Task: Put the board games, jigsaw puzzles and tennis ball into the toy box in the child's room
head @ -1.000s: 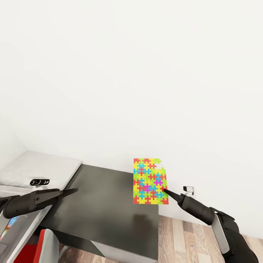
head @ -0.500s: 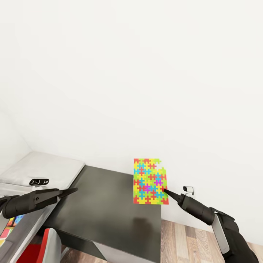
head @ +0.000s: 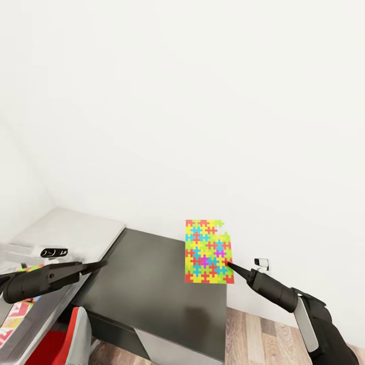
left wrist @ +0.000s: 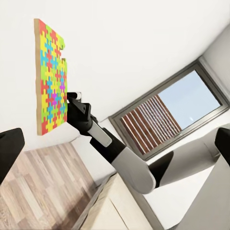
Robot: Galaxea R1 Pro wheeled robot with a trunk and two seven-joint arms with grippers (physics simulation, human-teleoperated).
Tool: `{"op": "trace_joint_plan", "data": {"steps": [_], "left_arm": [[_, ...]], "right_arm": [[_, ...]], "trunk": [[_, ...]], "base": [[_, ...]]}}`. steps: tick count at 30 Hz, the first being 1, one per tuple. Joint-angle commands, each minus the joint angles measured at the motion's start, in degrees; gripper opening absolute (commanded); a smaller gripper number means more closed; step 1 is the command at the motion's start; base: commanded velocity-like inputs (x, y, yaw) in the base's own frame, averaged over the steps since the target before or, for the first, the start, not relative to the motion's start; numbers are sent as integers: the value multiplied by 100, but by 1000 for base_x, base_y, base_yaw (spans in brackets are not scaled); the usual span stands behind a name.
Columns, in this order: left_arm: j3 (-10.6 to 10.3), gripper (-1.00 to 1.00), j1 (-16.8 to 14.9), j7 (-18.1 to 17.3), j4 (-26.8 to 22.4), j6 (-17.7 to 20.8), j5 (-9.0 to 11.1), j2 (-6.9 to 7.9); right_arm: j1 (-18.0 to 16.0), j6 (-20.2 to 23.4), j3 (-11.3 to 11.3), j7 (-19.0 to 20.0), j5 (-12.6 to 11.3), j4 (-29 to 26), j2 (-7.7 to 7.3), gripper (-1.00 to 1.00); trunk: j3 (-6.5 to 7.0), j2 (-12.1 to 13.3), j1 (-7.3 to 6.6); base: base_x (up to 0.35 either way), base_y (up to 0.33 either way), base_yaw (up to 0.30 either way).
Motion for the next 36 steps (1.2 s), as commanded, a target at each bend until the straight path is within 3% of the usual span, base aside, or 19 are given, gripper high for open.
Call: {"op": "trace_joint_plan", "data": {"steps": [1,36], "left_arm": [[-3,100,-5,-20,-1,61,-1,1],[-5,100,-5,-20,-1,61,-6,4]], "right_arm": [[-3,45,-2,8,-18,-5,-1,-100],[32,36,-15,-8,-14,-14,-1,-100]], "trunk": [[-2,-10,3],[303,-10,3]], "base": [[-23,-12,95],[-11,9,152]]}}
